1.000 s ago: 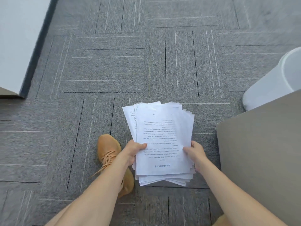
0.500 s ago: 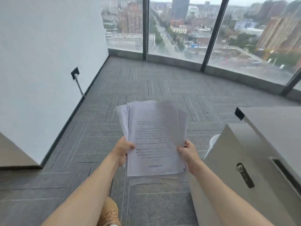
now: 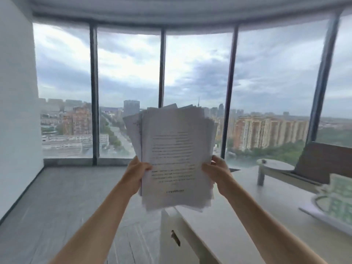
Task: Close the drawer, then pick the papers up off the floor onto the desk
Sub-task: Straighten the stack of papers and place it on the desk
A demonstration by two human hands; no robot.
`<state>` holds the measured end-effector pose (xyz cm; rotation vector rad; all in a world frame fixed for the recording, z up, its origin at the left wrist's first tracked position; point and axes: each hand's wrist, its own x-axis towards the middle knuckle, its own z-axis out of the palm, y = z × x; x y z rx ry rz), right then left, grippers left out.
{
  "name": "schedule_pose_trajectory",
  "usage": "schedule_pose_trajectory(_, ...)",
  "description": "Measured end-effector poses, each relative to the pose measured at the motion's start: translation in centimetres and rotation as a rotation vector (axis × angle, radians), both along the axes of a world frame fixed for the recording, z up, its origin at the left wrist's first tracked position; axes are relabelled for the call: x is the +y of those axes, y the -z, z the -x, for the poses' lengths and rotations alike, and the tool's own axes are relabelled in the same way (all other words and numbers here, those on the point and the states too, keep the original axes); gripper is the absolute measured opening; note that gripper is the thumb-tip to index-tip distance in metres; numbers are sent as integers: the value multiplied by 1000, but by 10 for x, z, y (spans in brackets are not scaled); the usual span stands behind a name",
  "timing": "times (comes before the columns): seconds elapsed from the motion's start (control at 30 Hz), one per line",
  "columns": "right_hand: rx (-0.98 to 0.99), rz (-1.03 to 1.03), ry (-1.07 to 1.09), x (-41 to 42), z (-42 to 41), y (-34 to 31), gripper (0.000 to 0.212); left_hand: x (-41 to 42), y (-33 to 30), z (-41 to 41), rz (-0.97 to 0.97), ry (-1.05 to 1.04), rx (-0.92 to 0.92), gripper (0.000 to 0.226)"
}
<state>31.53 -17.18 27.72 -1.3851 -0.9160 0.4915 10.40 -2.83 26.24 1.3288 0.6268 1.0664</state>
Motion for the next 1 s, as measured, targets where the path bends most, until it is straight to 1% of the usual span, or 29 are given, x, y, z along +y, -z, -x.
schedule_pose_trajectory(0.07,-30,-31,73,-50,-25,-19,45,-33,-18,-35,-9,45,-21,44)
schedule_pose_trajectory(0.17,-51,-48,194,-121,-61,-34,45,-84,-36,-87,-35,147,-37,40)
schedule_pose_trajectory(0.3,-49,-93,393,-211,-100,-39,44,-154,-48,-153,-62,337,-79,43)
schedule_pose_trajectory(0.37,-63,-87,514,-257,-116,-38,45,-185,-51,-185,-89,445,-95,46)
schedule_pose_trajectory(0.47,-55,-36,677,-322,-135,-36,53,-229,-49,-232,-128,579,-72,55)
schedule_pose_trajectory(0.6,-65,10,855,-396,-146,-24,56,-285,-36,-287,-127,701,-61,54)
schedule_pose_trajectory(0.7,-40,-14,967,-437,-146,-8,53,-328,-20,-315,-107,787,-41,58)
schedule_pose_trajectory(0.87,-17,41,1120,-480,-154,25,51,-376,16,-355,-89,858,30,63)
schedule_pose_trajectory(0.93,-6,58,1155,-486,-164,39,50,-385,33,-373,-62,852,60,58)
schedule_pose_trajectory(1.0,13,72,1161,-488,-179,55,50,-392,48,-390,-44,841,95,48)
